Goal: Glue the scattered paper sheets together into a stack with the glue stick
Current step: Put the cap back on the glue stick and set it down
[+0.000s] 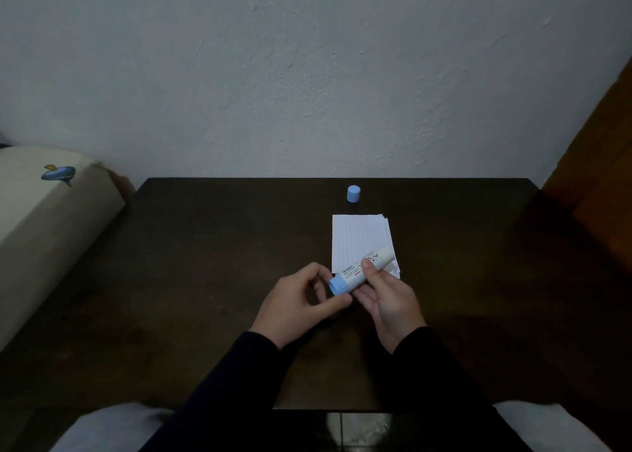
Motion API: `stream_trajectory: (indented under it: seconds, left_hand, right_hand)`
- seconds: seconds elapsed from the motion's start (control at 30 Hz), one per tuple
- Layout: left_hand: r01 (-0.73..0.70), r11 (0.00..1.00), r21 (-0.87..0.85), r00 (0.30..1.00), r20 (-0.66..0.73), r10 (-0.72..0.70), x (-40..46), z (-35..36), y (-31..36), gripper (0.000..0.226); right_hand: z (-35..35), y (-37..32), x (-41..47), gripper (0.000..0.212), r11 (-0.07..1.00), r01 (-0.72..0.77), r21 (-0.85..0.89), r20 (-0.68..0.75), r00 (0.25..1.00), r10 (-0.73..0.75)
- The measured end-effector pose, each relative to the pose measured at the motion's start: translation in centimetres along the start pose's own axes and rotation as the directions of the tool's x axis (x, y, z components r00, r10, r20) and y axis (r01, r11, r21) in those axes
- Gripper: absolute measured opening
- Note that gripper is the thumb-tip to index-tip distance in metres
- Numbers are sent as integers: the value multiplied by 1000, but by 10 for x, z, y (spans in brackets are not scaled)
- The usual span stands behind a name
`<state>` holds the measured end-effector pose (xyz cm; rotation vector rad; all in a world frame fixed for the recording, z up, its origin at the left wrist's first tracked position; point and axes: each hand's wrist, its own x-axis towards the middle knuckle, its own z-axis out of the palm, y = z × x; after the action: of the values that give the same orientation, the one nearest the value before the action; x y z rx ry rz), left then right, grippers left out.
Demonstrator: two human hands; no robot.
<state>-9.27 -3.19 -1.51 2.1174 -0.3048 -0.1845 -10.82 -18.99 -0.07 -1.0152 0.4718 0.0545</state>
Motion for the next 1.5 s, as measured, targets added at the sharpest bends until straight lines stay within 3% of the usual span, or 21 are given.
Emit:
stream_trajectory:
  seconds: [0.1, 0.17, 0.27, 0.4, 0.57, 0.73, 0.87, 1.03, 1.2, 1.4, 1.5]
  left_hand:
    - [-10, 996, -88, 999, -33, 7, 0, 2, 1, 18]
    - [14, 989, -147, 999, -47, -21, 0, 5, 2, 24]
    - [48, 994, -99, 998, -25, -51, 0, 6, 3, 34]
    - [13, 999, -43, 1000, -16, -14, 0, 3, 1, 28]
    - [-14, 997, -75, 998, -59, 9, 0, 0, 3, 20]
    - [46, 997, -57, 998, -42, -49, 0, 0, 6, 44]
    - [-30, 999, -27, 998, -56, 28, 0, -1, 2, 26]
    - [-11, 1000, -25, 997, -81, 9, 2, -1, 2, 19]
    - [48, 999, 6, 999, -22, -47, 4, 4, -2, 31]
    - [-24, 995, 94, 999, -19, 26, 2, -1, 2, 30]
    - [-10, 1000, -16, 999, -40, 10, 2, 1, 1, 29]
  right_hand:
    - [0, 1, -1, 37, 1000, 8, 3, 13, 1000, -8]
    - [1, 2, -1, 33, 1000, 19, -1, 30, 999, -19]
    - [1, 1, 0, 24, 1000, 21, -10, 27, 999, -20]
    - [0, 1, 0, 13, 1000, 20, 4, 2, 1000, -20]
    - [0, 2, 0, 21, 1000, 27, -8, 12, 1000, -27]
    - [1, 2, -2, 22, 999, 36, -10, 33, 999, -36]
    - [0, 2, -1, 23, 999, 39, 11, 25, 999, -39]
    - [0, 3, -1, 23, 999, 49, -4, 33, 998, -49]
    - [1, 3, -1, 23, 999, 53, 3, 24, 998, -53]
    - [2, 2, -1, 23, 999, 37, 5, 20, 999, -37]
    - [1, 2, -2, 16, 999, 36, 22, 40, 999, -37]
